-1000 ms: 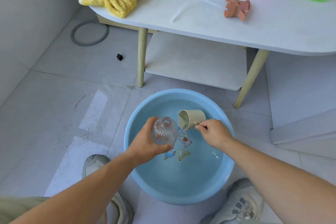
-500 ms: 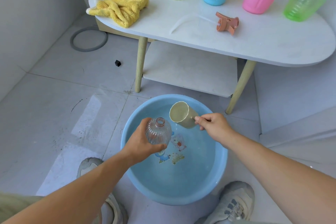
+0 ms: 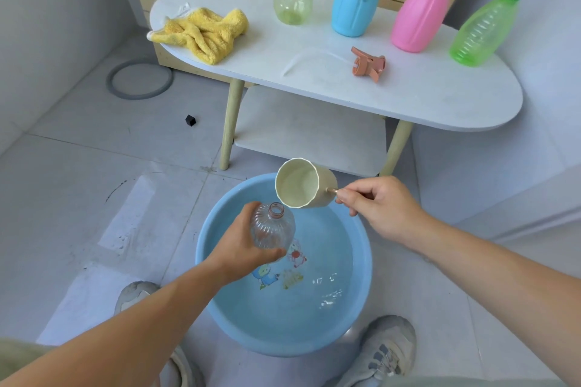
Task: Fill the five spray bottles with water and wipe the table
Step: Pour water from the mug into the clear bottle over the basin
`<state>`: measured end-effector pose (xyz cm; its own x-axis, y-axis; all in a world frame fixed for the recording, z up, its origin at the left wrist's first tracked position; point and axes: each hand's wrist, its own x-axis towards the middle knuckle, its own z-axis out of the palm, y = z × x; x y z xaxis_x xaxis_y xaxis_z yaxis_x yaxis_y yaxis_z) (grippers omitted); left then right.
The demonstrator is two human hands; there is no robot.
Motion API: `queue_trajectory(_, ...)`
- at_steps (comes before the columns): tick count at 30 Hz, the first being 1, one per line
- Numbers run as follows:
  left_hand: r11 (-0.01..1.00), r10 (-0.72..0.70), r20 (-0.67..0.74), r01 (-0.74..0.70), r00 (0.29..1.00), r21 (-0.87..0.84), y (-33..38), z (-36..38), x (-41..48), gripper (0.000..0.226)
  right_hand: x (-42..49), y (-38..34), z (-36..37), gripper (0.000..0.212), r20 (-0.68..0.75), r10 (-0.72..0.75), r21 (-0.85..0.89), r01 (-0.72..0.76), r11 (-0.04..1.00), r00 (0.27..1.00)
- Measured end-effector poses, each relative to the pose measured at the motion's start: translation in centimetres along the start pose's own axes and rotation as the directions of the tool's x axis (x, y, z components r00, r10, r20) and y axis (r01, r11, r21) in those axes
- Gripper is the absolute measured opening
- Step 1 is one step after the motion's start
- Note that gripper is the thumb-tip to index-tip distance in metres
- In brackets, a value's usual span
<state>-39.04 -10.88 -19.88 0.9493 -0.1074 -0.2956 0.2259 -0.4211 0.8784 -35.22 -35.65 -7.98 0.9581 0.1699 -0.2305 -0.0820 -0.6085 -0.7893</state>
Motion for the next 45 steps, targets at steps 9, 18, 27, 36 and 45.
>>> queue_trajectory(9, 1.0, 0.017, -0.011, -0.017, 1.0, 0.024, 0.0, 0.1, 0.1, 0.086, -1.1, -1.4, 0.2, 0.02, -0.029, -0.103, -0.035, 0.102, 0.994, 0.994)
queue_trajectory(18, 1.0, 0.018, -0.016, -0.017, 1.0, 0.024, 0.1, 0.1, 0.2, 0.085, -0.5, -0.7, 0.7, 0.011, -0.058, -0.139, -0.039, 0.137, 0.99, 0.989)
queue_trajectory(27, 1.0, 0.008, -0.018, -0.007, 1.0, 0.011, 0.0, 0.1, 0.3, 0.086, -0.4, -0.6, 0.5, 0.026, -0.059, -0.243, -0.109, 0.236, 0.966, 0.968)
queue_trajectory(36, 1.0, 0.003, -0.031, -0.002, 1.0, 0.02, -0.5, 0.2, 0.7, 0.091, -0.3, -0.4, 0.4, 0.028, -0.069, -0.28, -0.149, 0.267, 0.952, 0.958)
queue_trajectory(45, 1.0, -0.001, -0.035, 0.002, 0.999, 0.01, -0.3, 0.2, 0.6, 0.091, -0.2, -0.5, 0.3, 0.01, -0.083, -0.296, -0.214, 0.273, 0.938, 0.952)
